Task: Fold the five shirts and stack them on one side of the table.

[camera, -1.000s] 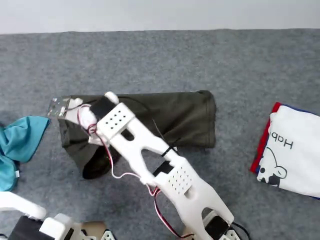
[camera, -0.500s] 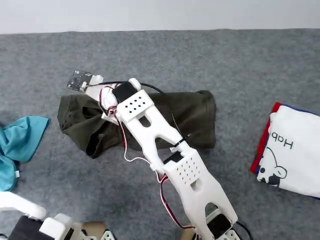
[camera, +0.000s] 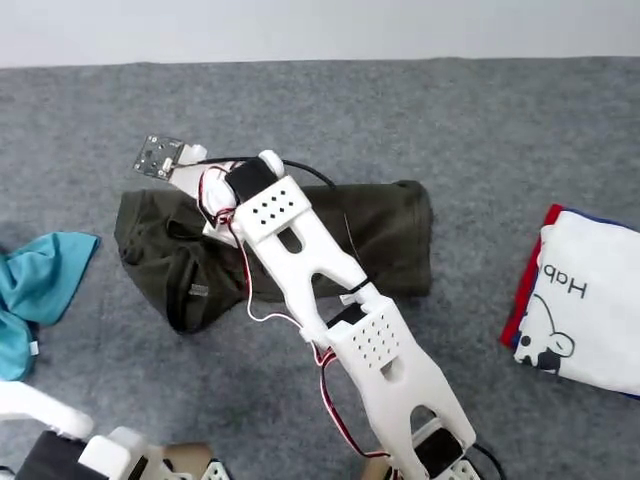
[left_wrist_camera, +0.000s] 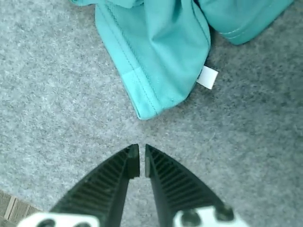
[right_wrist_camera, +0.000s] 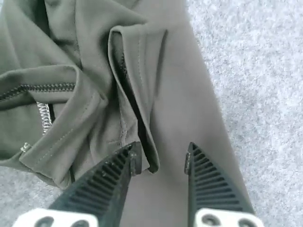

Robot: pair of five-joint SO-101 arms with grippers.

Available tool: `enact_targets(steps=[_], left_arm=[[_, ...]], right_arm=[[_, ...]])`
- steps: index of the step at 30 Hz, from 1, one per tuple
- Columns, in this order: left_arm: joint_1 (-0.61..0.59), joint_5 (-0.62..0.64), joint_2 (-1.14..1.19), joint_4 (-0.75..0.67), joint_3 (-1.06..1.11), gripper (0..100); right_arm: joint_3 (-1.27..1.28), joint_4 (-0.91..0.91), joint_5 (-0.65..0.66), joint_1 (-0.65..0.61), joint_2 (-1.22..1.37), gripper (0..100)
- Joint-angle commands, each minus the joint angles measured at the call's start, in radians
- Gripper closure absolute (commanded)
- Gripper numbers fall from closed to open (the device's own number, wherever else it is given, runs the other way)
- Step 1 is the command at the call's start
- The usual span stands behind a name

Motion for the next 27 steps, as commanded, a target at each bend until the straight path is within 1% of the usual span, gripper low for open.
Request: enact_targets(steps=[1,3,11,14,17,22,27], left_arm=[[0.003,0.026,-0.044,-0.017,-0.004,96],[0.003,0.026,-0.044,-0.015,-0.004,96],[0.003,0.026,-0.044,-0.015,-0.004,96],[0.003,0.026,-0.044,-0.015,-0.004,96],[0.003,0.026,-0.044,-0.015,-0.004,96],[0.002,0.026,-0.044,-0.015,-0.004,96],[0.002,0.026,-0.044,-0.015,-0.004,96]], right_arm=[[-0.051,0.005,0.003,0.004,-0.007,83.3],[-0.052,-0.001,0.005,-0.004,0.012,83.3],[-0.049,-0.145,0.006,-0.024,0.099,83.4],[-0.052,-0.176,0.008,0.002,0.154,83.4],[-0.052,-0.202,0.008,0.064,0.196,83.4],[-0.064,-0.205,0.008,0.145,0.205,83.4],[-0.198,-0.148,0.006,0.133,0.213,83.4]])
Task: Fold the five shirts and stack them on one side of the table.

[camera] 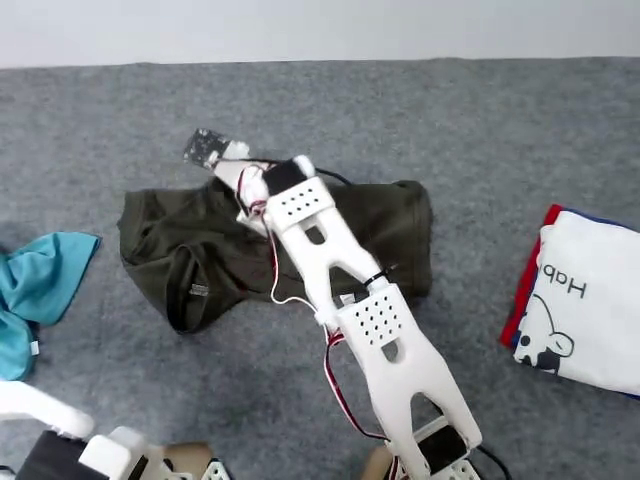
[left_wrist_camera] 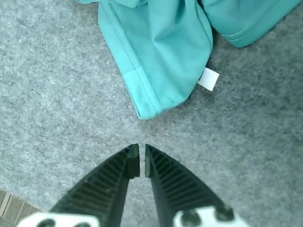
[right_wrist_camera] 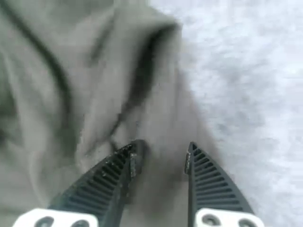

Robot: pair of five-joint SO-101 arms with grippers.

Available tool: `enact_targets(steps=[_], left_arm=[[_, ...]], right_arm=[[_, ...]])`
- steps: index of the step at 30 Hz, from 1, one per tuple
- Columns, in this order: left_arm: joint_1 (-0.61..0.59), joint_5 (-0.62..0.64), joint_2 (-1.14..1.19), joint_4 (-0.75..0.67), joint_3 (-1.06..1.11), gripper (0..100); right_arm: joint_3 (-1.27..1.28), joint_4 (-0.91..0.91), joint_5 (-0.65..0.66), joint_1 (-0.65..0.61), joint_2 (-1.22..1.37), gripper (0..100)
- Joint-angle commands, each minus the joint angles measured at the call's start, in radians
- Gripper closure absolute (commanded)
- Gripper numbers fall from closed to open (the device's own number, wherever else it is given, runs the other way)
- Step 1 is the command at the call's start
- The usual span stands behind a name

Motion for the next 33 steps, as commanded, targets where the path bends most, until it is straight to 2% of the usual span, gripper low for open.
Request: enact_targets(steps=[1,8,17,22,25,29,33], left_arm=[[0.003,0.008,-0.044,-0.015,-0.004,96],[0.003,0.008,-0.044,-0.015,-0.004,96],[0.0,0.006,-0.044,-0.015,-0.004,96],[-0.003,0.003,-0.044,-0.015,-0.005,96],[-0.003,0.003,-0.044,-0.017,-0.007,96],[-0.003,0.003,-0.044,-0.017,-0.007,96],[0.003,0.003,-0.044,-0.017,-0.007,96]], right_arm=[[-0.129,0.035,0.008,-0.013,-0.019,83.4],[-0.213,0.136,0.003,-0.133,-0.016,83.4],[-0.132,0.114,0.002,-0.249,0.05,83.8],[-0.138,0.239,0.006,-0.378,0.061,95.1],[-0.155,0.354,0.008,-0.443,0.036,96.8],[-0.245,0.446,0.005,-0.452,0.012,96.9],[-0.351,0.449,0.008,-0.407,0.015,96.9]])
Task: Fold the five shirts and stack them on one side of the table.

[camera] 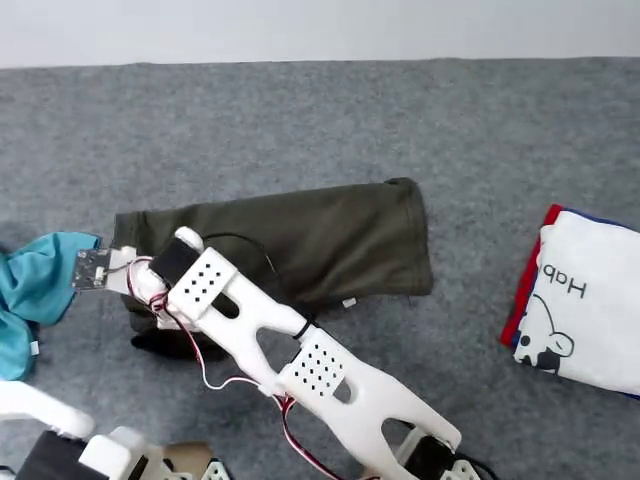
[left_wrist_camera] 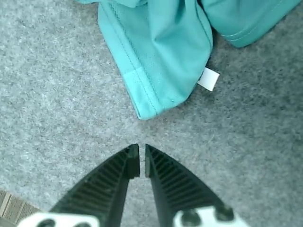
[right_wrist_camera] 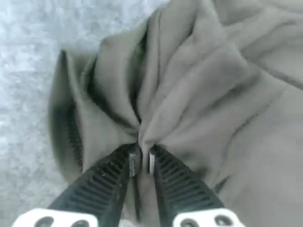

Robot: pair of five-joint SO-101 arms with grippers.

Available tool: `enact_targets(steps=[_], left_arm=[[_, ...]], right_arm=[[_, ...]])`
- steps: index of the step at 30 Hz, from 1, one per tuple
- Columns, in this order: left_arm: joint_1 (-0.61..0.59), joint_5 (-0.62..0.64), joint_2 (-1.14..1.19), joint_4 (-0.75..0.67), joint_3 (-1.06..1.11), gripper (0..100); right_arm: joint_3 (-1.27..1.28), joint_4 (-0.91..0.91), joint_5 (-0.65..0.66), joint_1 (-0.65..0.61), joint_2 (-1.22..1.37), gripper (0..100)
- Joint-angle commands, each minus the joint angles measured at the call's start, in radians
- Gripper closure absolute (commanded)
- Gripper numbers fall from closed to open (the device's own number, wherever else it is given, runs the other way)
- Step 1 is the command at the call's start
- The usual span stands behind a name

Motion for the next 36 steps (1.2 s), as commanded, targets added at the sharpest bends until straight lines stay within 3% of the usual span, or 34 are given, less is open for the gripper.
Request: enact_targets(steps=[1,8,12,21,33,36], left_arm=[[0.003,0.003,-0.044,-0.017,-0.007,96],[0.003,0.003,-0.044,-0.044,-0.007,96],[0.003,0.003,-0.044,-0.048,-0.024,96],[0.003,0.003,-0.044,-0.051,-0.051,96],[0.003,0.003,-0.044,-0.049,-0.048,96],[0.003,0.003,-0.044,-0.049,-0.045,96]], right_arm=[[-0.117,0.035,0.006,0.036,-0.058,96.9],[-0.133,-0.045,0.003,0.128,-0.058,96.5],[-0.133,-0.081,0.0,0.15,-0.058,88.3],[-0.164,-0.022,-0.077,0.128,-0.068,81.9],[-0.135,-0.088,-0.078,0.136,-0.107,82.8],[-0.109,-0.148,-0.078,0.127,-0.038,91.0]])
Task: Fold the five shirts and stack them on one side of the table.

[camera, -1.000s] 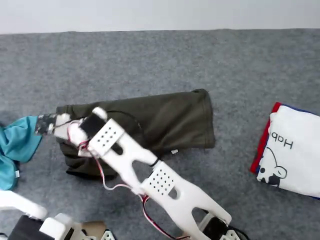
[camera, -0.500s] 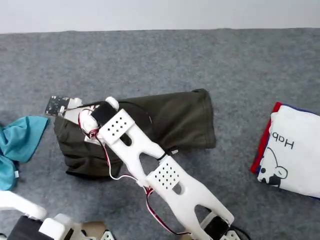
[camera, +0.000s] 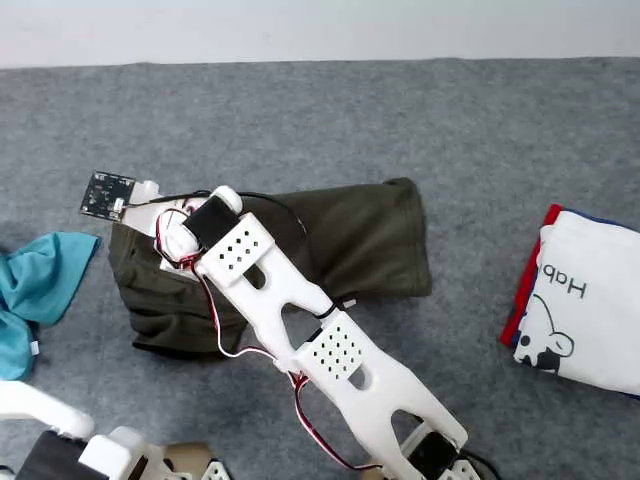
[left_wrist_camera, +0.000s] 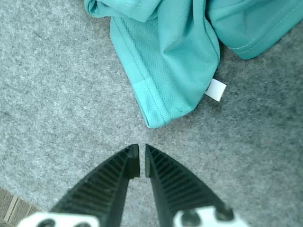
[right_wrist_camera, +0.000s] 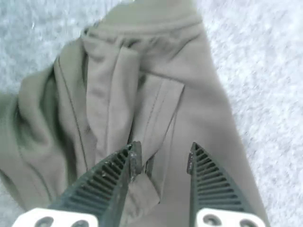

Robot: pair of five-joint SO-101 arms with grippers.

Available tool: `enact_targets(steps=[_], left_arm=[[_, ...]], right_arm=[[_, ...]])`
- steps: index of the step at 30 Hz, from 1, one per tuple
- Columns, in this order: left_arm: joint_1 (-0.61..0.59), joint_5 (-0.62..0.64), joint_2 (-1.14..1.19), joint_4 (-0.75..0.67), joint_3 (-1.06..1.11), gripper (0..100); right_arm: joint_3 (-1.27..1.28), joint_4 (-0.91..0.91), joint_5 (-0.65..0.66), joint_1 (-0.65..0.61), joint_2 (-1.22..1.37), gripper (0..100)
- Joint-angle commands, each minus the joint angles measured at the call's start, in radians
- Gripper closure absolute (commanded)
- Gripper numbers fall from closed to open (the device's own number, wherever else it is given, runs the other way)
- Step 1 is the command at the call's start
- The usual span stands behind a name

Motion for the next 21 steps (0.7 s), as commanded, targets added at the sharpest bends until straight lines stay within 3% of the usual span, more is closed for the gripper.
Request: enact_targets(steps=[1,3,13,21], left_arm=[[0.003,0.003,-0.044,-0.015,-0.031,96],[0.003,0.003,-0.044,-0.015,-0.031,96],[0.003,0.003,-0.043,-0.017,-0.03,96],[0.003,0.003,-0.043,-0.017,-0.031,96]], right_arm=[[0.006,-0.07,-0.009,-0.007,0.038,94.6],[0.005,-0.088,-0.005,-0.018,0.073,99.2],[-0.051,-0.016,-0.005,-0.122,0.087,98.1],[-0.049,-0.05,-0.003,-0.013,0.035,97.6]])
